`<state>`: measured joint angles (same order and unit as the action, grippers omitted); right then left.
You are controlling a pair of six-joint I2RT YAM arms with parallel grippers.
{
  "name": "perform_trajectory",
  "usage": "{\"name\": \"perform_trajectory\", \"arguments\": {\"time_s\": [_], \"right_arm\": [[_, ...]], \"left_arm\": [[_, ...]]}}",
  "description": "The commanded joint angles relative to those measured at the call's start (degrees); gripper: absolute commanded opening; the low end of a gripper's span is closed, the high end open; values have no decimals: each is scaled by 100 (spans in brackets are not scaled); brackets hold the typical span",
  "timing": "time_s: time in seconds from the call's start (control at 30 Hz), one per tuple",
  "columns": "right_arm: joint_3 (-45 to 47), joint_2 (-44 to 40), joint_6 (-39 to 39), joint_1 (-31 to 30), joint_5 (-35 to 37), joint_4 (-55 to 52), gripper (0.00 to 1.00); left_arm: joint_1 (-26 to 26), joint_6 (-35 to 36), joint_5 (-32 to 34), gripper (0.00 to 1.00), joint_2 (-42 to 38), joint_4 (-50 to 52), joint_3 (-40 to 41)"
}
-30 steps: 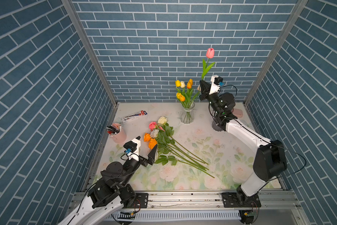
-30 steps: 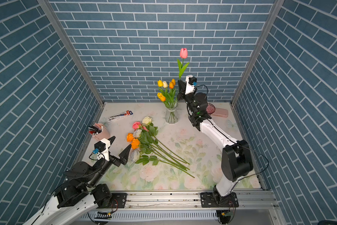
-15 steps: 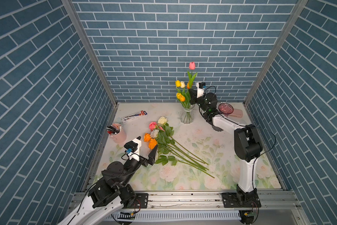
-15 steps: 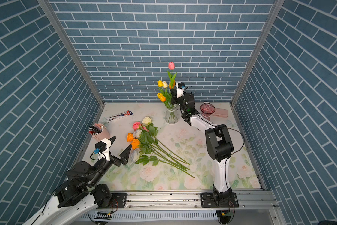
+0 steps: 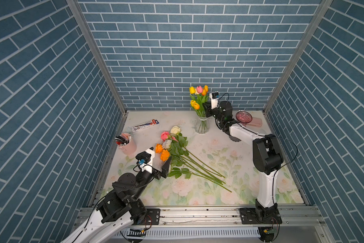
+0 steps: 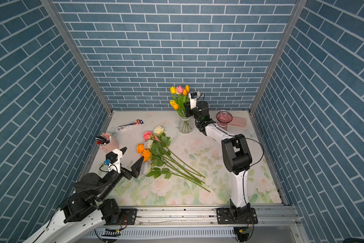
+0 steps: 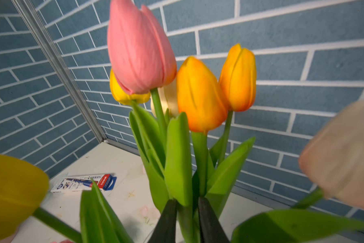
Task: Arrange the flowers in different vases according to their variety
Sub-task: Insert the flower into the vase, then pick up the flower at the center of the board.
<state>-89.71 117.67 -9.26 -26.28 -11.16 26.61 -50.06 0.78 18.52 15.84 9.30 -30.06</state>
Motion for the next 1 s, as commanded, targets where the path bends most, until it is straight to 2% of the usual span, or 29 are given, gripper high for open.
{"name": "perform_trajectory", "arguments": {"time_s": [0.0,0.27,0.5,0.6,0.73,0.83,0.97], "right_arm": [[10,-361,272,9,47,-443,23],[132,-982,924,0,34,-1623,24],[1124,-2305,1332,-99,83,-2255,25],[1648,-2883,1540,-399,252,-2719,26],[2278,-3372,1838,-1182,647,-3478,26],[2743,-3525,1650,-1667,864,-3812,26],[3288,-3496,1227,-1918,891,-3883,26]], "left_arm": [[-25,47,-42,100,24,9,58],[-21,10,71,100,201,104,31],[-24,164,-79,100,717,357,-271],[-24,280,-383,100,1105,803,-654],[-25,385,-523,100,1695,1219,-1011],[-22,406,-656,100,2032,1232,-1048],[-23,397,-994,100,2039,855,-804]]}}
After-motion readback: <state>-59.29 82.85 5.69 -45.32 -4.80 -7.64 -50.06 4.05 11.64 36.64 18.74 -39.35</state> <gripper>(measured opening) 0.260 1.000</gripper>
